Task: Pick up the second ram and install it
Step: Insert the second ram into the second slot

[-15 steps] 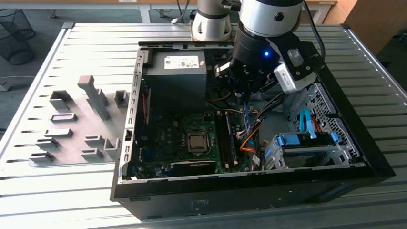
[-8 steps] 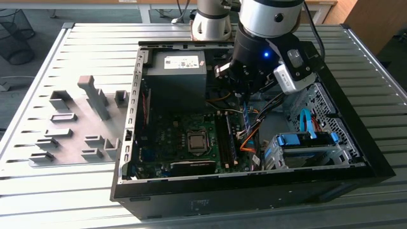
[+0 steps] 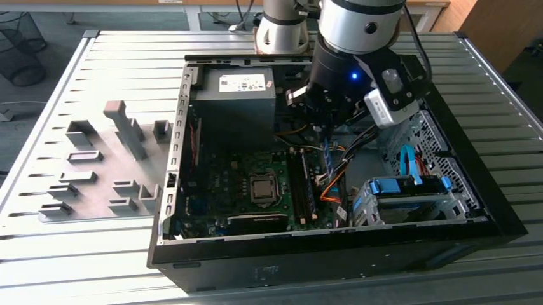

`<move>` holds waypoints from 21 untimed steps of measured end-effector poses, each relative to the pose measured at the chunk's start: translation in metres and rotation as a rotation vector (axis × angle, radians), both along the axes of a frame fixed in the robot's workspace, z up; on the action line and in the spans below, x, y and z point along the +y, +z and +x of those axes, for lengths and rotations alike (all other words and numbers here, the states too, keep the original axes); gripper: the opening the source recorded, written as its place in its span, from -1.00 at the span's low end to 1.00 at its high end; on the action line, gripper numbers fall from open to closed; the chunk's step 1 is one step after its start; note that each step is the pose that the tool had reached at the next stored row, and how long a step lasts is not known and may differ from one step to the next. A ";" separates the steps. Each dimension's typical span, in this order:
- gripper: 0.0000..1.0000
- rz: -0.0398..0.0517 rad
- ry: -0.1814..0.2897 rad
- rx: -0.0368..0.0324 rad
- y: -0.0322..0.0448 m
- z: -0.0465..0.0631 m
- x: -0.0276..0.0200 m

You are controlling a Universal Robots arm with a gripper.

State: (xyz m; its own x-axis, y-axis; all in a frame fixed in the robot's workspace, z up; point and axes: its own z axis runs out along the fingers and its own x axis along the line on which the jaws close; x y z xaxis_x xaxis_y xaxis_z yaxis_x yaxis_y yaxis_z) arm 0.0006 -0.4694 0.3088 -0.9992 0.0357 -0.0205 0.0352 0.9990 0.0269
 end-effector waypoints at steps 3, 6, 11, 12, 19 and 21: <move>-0.73 0.0000 0.000 0.0000 -0.0015 0.000 0.0000; -0.73 0.0000 0.000 0.0000 -0.0030 0.000 0.0000; -0.73 -0.0001 0.000 0.0001 -0.0068 0.000 0.0000; -0.73 0.0000 0.000 0.0000 -0.0068 0.000 0.0000; -0.73 0.0003 0.000 0.0000 -0.0087 0.000 -0.0002; -0.73 0.0001 0.000 0.0001 -0.0097 0.000 -0.0002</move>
State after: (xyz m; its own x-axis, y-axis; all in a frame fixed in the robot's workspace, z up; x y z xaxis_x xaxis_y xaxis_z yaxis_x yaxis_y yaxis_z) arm 0.0006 -0.4697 0.2991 -0.9992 0.0357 -0.0205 0.0352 0.9990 0.0270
